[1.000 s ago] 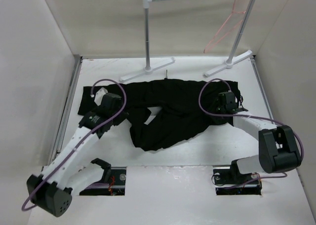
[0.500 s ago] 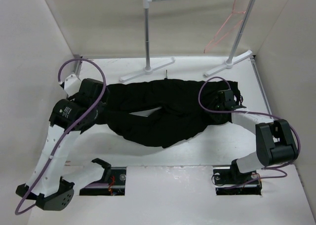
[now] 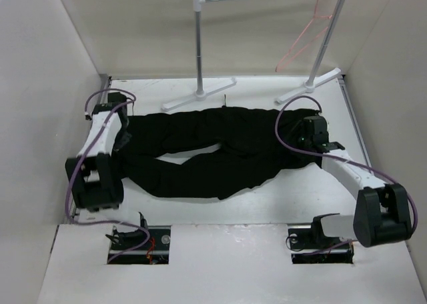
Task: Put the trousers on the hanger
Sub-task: Flatten out the trousers at the center of the board.
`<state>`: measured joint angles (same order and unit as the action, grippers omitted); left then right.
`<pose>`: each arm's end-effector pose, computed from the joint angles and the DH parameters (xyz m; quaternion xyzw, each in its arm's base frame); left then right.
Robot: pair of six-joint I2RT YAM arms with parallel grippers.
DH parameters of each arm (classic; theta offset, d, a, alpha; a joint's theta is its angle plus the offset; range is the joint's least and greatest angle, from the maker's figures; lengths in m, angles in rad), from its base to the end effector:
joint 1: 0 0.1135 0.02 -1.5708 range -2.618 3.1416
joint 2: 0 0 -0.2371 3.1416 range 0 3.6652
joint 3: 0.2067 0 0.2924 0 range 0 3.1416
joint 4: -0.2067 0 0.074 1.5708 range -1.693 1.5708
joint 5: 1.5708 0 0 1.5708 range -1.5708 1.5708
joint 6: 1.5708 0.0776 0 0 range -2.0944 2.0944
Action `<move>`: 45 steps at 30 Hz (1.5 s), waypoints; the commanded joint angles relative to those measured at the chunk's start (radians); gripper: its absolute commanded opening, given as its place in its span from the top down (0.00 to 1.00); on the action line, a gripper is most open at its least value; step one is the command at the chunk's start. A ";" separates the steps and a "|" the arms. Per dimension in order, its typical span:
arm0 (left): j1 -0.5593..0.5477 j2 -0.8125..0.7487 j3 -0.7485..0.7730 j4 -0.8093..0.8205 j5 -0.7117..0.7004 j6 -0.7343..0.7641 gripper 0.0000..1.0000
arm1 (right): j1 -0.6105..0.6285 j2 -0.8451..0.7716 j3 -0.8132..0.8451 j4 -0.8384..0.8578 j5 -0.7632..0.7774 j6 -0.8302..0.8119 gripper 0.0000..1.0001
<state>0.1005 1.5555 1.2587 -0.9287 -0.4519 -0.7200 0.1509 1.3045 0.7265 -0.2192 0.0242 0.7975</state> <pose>0.3511 0.0695 0.1889 -0.4182 0.8651 0.1592 0.2267 0.3325 0.0486 0.1277 0.2985 0.8766 0.1623 0.3407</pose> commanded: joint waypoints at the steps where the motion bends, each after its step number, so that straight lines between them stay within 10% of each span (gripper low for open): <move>1: 0.060 0.136 0.134 0.160 0.030 0.057 1.00 | -0.015 -0.076 0.050 -0.054 0.059 -0.046 0.36; 18: 0.064 0.528 0.393 0.228 0.041 0.116 0.97 | -0.346 -0.076 -0.052 -0.141 0.108 0.000 0.41; 23: 0.046 0.566 0.416 0.241 0.050 0.113 0.97 | -0.343 0.068 -0.039 -0.049 0.089 -0.003 0.51; 26: 0.040 0.568 0.413 0.248 0.053 0.113 0.97 | -0.363 0.137 -0.018 -0.049 0.097 0.012 0.79; 33: 0.040 0.531 0.410 0.243 0.059 0.105 0.97 | -0.524 -0.157 -0.039 -0.230 0.250 0.037 1.00; 38: 0.037 0.483 0.374 0.232 0.050 0.113 0.97 | -0.633 -0.156 -0.029 -0.263 0.260 0.043 0.89; 40: 0.037 0.454 0.341 0.231 0.045 0.114 0.97 | -0.644 -0.084 -0.015 -0.238 0.223 0.042 0.62; 45: 0.037 0.350 0.274 0.229 0.032 0.120 0.97 | -0.502 -0.134 0.030 -0.242 0.200 0.048 0.32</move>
<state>0.1329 2.0281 1.5520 -0.6861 -0.3824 -0.6102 -0.4309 1.2427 0.6849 -0.4667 0.2146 0.8417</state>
